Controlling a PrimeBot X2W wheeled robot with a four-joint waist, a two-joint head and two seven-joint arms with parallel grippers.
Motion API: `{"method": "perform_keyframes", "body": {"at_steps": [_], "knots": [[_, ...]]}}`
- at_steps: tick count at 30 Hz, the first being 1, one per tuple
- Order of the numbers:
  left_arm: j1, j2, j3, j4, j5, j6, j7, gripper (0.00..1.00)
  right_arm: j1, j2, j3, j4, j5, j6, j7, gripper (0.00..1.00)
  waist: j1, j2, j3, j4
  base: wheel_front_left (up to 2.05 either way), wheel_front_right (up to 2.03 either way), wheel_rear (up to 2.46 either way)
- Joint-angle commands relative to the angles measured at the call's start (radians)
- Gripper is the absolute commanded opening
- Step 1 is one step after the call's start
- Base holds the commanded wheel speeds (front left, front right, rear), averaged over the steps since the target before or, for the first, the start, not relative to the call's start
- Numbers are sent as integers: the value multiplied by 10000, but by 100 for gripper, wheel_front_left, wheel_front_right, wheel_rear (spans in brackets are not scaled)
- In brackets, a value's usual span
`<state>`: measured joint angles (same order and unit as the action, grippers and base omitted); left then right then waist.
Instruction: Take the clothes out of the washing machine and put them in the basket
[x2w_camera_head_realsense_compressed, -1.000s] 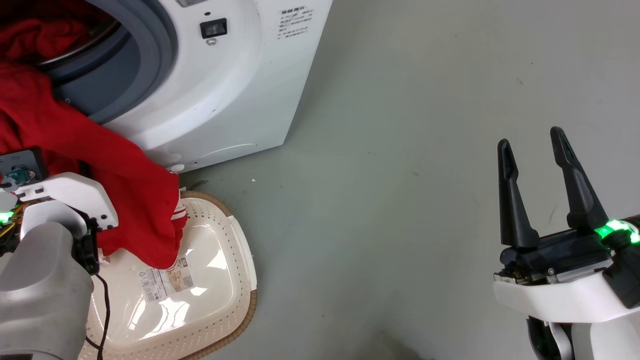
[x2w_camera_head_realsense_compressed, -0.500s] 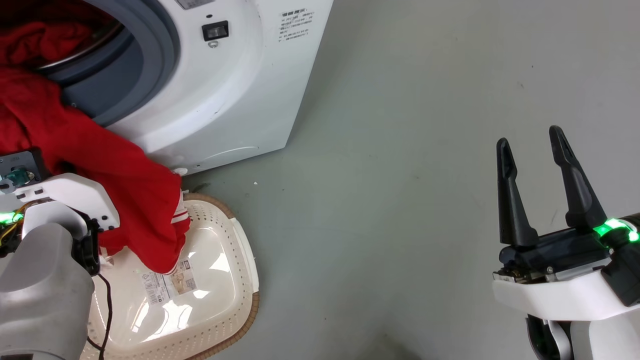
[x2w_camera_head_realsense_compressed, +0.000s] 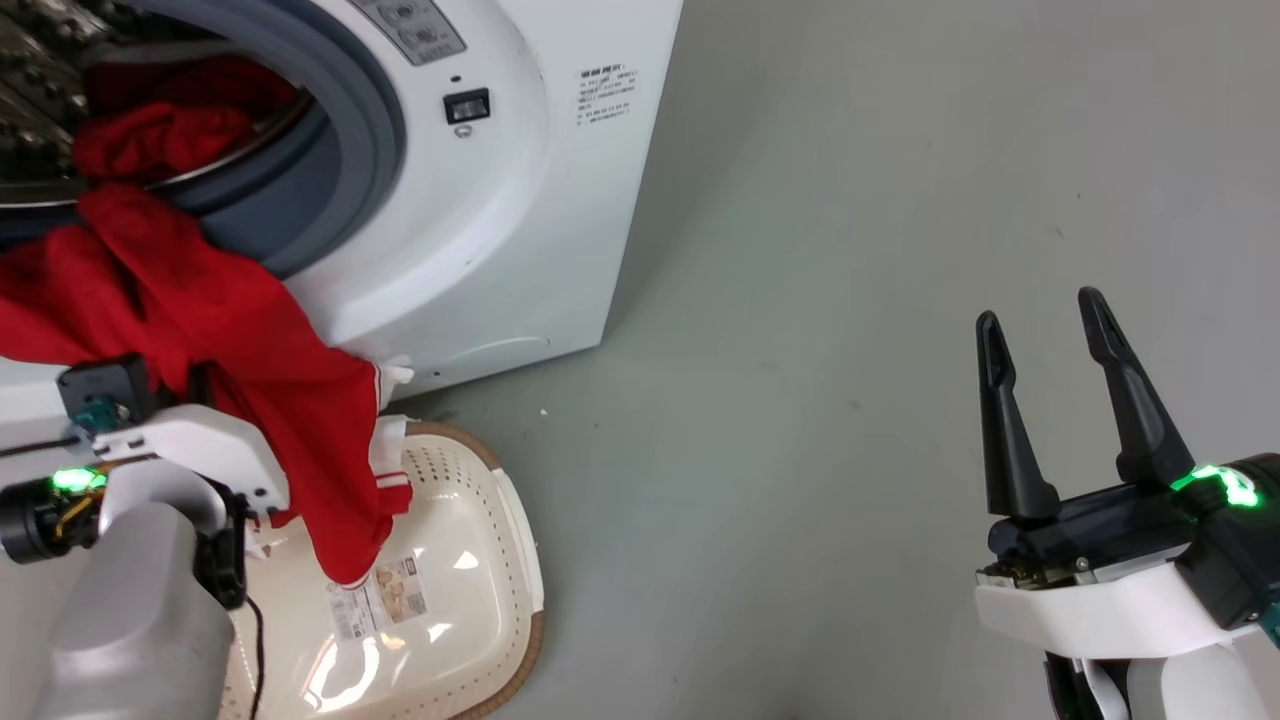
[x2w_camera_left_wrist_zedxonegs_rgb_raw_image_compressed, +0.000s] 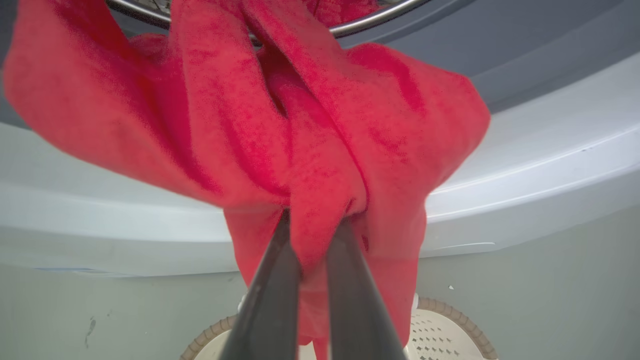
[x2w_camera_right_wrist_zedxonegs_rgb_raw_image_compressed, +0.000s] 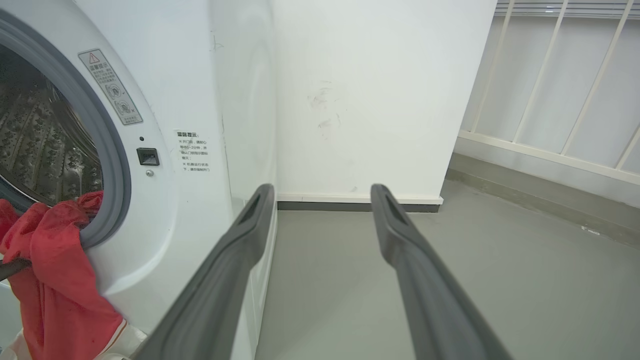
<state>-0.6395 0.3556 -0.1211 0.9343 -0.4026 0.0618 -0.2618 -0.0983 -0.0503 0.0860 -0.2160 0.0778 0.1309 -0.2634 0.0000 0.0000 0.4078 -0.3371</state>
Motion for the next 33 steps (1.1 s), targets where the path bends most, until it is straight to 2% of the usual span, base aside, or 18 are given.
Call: {"method": "perform_keyframes", "body": {"at_steps": [1, 14, 22, 28, 33], "knots": [[329, -97, 79, -355, 178, -5, -47, 0, 139, 3, 24, 54, -101, -3, -22, 100, 0, 0, -340, 121, 0, 0, 0], [2068, -474, 173, -2512, 1065, -156, -40, 0, 824, 3, 76, 258, -354, -3, -22, 100, 0, 0, -1587, 431, 0, 0, 0], [3086, -697, -85, -3606, 1479, -276, -40, 0, 1118, 3, 65, 295, -440, -3, -22, 100, 0, 0, -1949, 541, 0, 0, 0], [3644, -905, -444, -3956, 1634, -338, -40, 0, 1208, 3, 64, 293, -476, -3, -22, 100, 0, 0, -1956, 563, 0, 0, 0], [3891, -895, -560, -3704, 1573, -420, 35, 0, 1115, 3, 96, 250, -419, -3, -22, 100, 0, 0, -1747, 472, 0, 0, 0]]}}
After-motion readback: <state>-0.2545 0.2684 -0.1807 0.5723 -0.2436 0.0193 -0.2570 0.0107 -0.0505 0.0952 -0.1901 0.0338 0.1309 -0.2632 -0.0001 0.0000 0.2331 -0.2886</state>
